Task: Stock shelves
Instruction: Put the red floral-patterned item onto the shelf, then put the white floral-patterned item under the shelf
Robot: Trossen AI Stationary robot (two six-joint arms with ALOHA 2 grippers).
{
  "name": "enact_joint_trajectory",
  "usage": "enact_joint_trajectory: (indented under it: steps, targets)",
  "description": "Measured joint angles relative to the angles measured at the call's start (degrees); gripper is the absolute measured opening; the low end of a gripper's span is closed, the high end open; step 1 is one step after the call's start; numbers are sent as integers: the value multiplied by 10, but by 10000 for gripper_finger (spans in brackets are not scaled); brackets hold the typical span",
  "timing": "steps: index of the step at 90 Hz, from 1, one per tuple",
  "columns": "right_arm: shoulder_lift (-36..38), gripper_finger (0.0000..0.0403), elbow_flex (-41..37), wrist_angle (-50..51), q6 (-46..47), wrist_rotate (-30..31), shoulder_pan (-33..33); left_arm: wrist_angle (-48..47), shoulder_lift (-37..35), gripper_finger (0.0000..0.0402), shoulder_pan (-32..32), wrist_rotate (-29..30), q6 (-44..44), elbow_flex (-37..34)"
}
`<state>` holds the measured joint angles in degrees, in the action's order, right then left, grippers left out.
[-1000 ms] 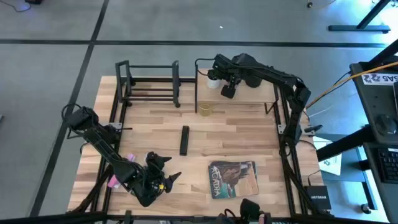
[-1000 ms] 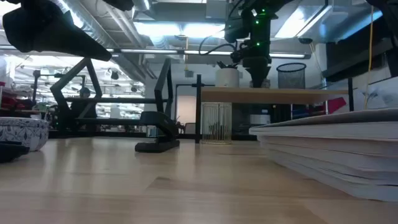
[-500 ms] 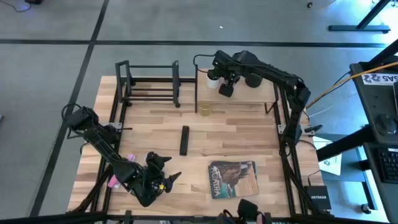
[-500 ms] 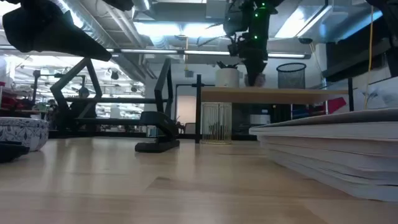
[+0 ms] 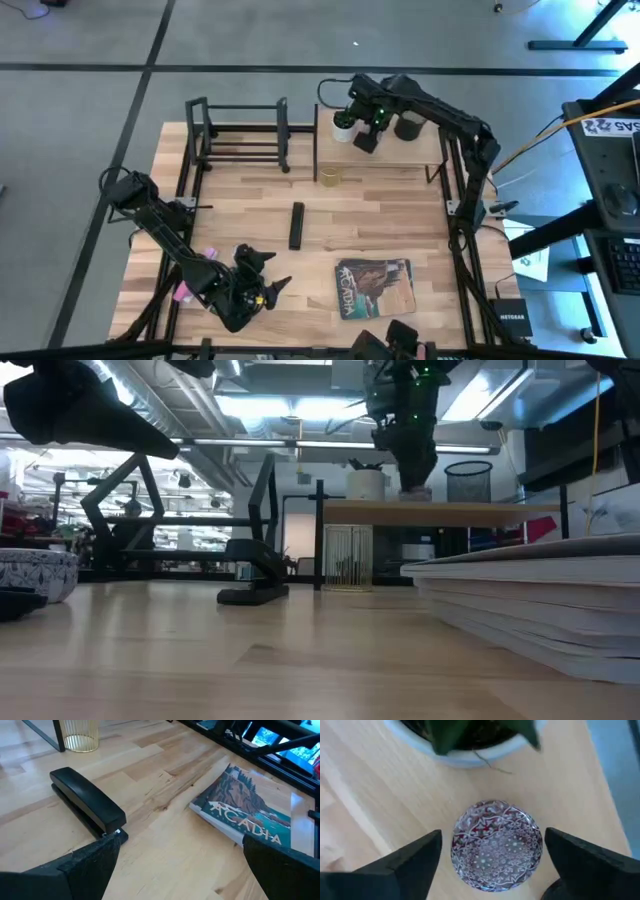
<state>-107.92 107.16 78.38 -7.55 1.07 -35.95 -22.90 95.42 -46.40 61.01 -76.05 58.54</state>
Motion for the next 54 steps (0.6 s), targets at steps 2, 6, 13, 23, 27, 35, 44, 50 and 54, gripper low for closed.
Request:
enact_joint_trajectory:
  steps: [2,6,13,23,27,35,44,50,54]
  targets:
    - [0,365,0,2,2,-1,-2,0,0,400,0,0,0,0]
    - [0,377,0,1,10,0,-6,0,0,400,0,0,0,0]
    - [0,393,0,-10,12,16,-10,0,0,400,0,0,0,0]
    - [4,395,0,-12,-4,44,-9,0,0,400,0,0,0,0]
    - [7,392,3,-9,-13,52,-8,0,0,400,0,0,0,0]
    - [10,391,19,-5,-18,63,2,0,0,400,0,0,0,0]
    - [10,392,47,0,-19,69,22,0,0,400,0,0,0,0]
    - [11,392,59,-5,-18,69,39,0,0,400,0,1,0,0]
    - [11,392,61,-10,-18,69,47,0,0,400,0,0,0,0]
